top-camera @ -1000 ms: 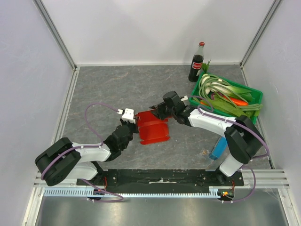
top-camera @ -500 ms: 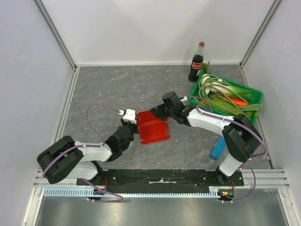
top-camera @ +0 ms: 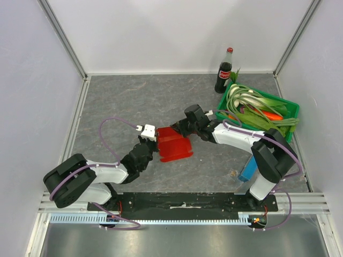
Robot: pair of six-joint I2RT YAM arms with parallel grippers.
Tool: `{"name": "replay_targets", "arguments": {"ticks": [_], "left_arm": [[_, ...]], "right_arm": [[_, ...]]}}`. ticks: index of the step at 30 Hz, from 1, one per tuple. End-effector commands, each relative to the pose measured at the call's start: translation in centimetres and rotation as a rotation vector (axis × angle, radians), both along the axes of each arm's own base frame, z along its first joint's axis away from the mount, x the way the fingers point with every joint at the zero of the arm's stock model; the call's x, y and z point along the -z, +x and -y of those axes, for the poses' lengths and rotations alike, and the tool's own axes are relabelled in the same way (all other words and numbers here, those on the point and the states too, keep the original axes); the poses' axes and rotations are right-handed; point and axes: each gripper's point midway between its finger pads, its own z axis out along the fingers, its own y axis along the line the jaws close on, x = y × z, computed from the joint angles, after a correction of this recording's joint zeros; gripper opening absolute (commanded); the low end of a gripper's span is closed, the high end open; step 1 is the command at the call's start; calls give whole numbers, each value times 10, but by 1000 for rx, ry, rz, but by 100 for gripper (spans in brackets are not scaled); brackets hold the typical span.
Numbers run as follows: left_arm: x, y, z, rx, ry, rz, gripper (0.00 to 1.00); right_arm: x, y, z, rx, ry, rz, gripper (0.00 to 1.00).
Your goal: Fold the paper box
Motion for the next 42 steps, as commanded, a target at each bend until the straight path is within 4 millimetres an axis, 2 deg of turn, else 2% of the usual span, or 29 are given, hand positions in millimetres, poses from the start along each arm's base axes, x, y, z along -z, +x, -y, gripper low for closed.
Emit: {"name": "replay_targets", "arguments": {"ticks": [1, 2, 4, 6, 7, 8, 10, 11, 13, 15, 18, 19, 20, 21, 22, 23, 24, 25, 26, 28, 29, 30, 33, 36, 38, 42], "left_arm": [[-13, 2, -1, -22, -21, 56, 2], [-10, 2, -1, -20, -16, 46, 2], [-8, 1, 5, -3, -39, 16, 3], [-2, -2, 7, 2, -45, -35, 17], [-1, -4, 9, 2, -85, -61, 34], [-2, -8, 7, 5, -99, -79, 42], [-4, -18, 10, 44, -151, -112, 53], [-17, -22, 8, 47, -199, -99, 56], [-13, -31, -2, 15, -241, -153, 59], [-19, -38, -20, -42, -276, -179, 59], [-25, -39, -37, -101, -371, -207, 59], [-20, -41, -44, -129, -404, -248, 59], [-17, -33, -58, -186, -420, -266, 58], [-16, -32, -57, -175, -437, -298, 57], [-5, -30, -60, -196, -433, -344, 54], [-1, -23, -72, -238, -441, -361, 53], [0, -19, -72, -244, -444, -383, 51], [15, -17, -78, -289, -425, -432, 49], [19, -12, -86, -326, -421, -440, 48], [18, -2, -88, -335, -404, -436, 47], [31, 1, -91, -359, -371, -474, 46], [27, 8, -87, -334, -351, -471, 43], [40, 19, -72, -269, -300, -515, 40], [42, 25, -50, -152, -308, -520, 35], [41, 23, -36, -66, -323, -520, 31], [42, 16, -21, 28, -338, -544, 31]], "right_arm": [[-5, 7, -6, 13, 29, 14, 8], [-4, 7, -5, 17, 31, 12, 2], [-4, 8, -6, 14, 34, 20, 0], [-2, 8, -6, 10, 37, 29, 0], [7, 4, -3, 7, 26, 12, 0], [2, 7, -6, 6, 49, 41, 0], [9, 4, -4, 3, 44, 35, 0], [10, 4, -4, 3, 46, 39, 0], [18, 2, 0, 2, 36, 31, 0], [25, 1, 2, -8, 28, 38, 0], [31, -2, 3, -23, 25, 50, 0], [33, -3, 4, -27, 19, 53, 0], [28, -2, 3, -32, 35, 79, 0], [34, -5, 5, -36, 34, 84, 0], [35, -4, 7, -36, 33, 99, 0], [32, -3, 5, -43, 45, 124, 0], [34, -3, 6, -50, 42, 131, 0], [37, -4, 6, -62, 32, 139, 0], [36, -3, 4, -64, 40, 154, 0], [39, -5, 6, -66, 44, 163, 0], [37, -4, 6, -64, 52, 168, 0], [39, -5, 7, -62, 50, 168, 0], [39, -3, 8, -53, 50, 172, 0], [39, -3, 6, -59, 59, 172, 0], [40, -3, 6, -54, 63, 165, 0], [41, -2, 5, -50, 66, 161, 0]]}}
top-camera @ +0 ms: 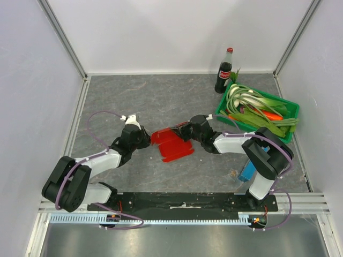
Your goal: Fold the paper box
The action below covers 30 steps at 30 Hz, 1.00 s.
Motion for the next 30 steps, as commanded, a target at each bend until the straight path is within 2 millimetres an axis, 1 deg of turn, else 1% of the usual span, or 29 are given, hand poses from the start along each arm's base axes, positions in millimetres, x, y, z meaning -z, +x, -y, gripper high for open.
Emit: {"name": "replay_targets", "arguments": {"ticks": [1, 4, 6, 8, 11, 16, 22, 23, 24, 26, 27, 30], "left_arm": [[-23, 6, 34, 174, -95, 89, 31], [-26, 1, 44, 231, -131, 94, 30], [-35, -1, 51, 268, -168, 117, 30], [-37, -4, 55, 294, -186, 125, 30], [-37, -4, 59, 310, -199, 118, 31], [-31, -9, 64, 334, -226, 116, 31], [-19, -14, 64, 353, -158, 138, 32], [-20, -13, 64, 349, -149, 159, 33], [-19, -17, 67, 359, -139, 168, 34], [-24, -13, 66, 341, -103, 223, 35], [-26, -15, 68, 348, -92, 239, 35], [-29, -15, 66, 337, -74, 272, 36]], "right_arm": [[19, -1, 6, 10, -39, -37, 0], [20, -3, 6, 8, -38, -38, 0], [21, -3, 9, 15, -42, -40, 0], [23, -5, 10, 12, -45, -45, 0], [25, -6, 11, 13, -48, -51, 0], [24, -8, 11, 14, -43, -51, 0], [26, -8, 12, 19, -40, -56, 0], [26, -9, 11, 17, -39, -56, 0], [26, -8, 11, 17, -36, -54, 0], [26, -9, 12, 15, -39, -53, 0], [26, -10, 12, 9, -43, -47, 0], [28, -13, 15, -6, -65, -29, 0]]}}
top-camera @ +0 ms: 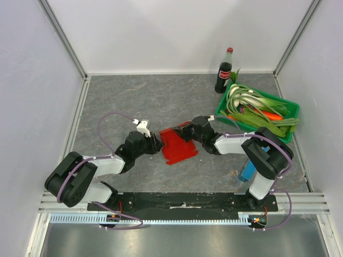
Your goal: Fold the paper box
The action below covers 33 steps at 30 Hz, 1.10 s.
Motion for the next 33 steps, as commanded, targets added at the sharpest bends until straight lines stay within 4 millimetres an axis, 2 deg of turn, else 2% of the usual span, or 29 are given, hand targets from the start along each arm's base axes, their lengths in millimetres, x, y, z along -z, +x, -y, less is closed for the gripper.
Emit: {"name": "replay_targets", "arguments": {"ticks": [1, 12, 18, 25, 33], "left_arm": [[-27, 14, 1, -16, 5, 176, 36], [-19, 8, 8, -7, 35, 224, 36], [-24, 6, 9, -40, 63, 290, 36], [-22, 6, -1, -96, 86, 313, 36], [-20, -1, 3, -64, 65, 304, 38]], "right_arm": [[25, -17, 11, -28, -82, -26, 0], [27, -34, 11, -67, -67, 69, 0], [26, -36, 18, -57, -78, 125, 0], [46, -43, 22, -73, -126, 127, 0], [53, -44, 21, -83, -126, 180, 0]]}}
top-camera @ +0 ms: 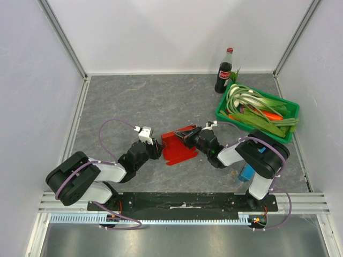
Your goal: Fold the paper box
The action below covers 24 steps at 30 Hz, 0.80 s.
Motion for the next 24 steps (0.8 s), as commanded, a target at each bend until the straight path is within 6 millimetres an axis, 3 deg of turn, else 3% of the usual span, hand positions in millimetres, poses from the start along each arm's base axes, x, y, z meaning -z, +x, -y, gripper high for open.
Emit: {"name": "replay_targets", "arguments": {"ticks": [1, 12, 24], "left_arm": [[-21, 9, 1, -11, -34, 94, 39], [-32, 14, 3, -16, -34, 134, 42], [-31, 17, 4, -20, -36, 145, 44]], "right_arm": [[52, -17, 11, -33, -167, -51, 0], [80, -26, 19, -29, -220, -39, 0], [92, -32, 27, -28, -273, 17, 0]]}}
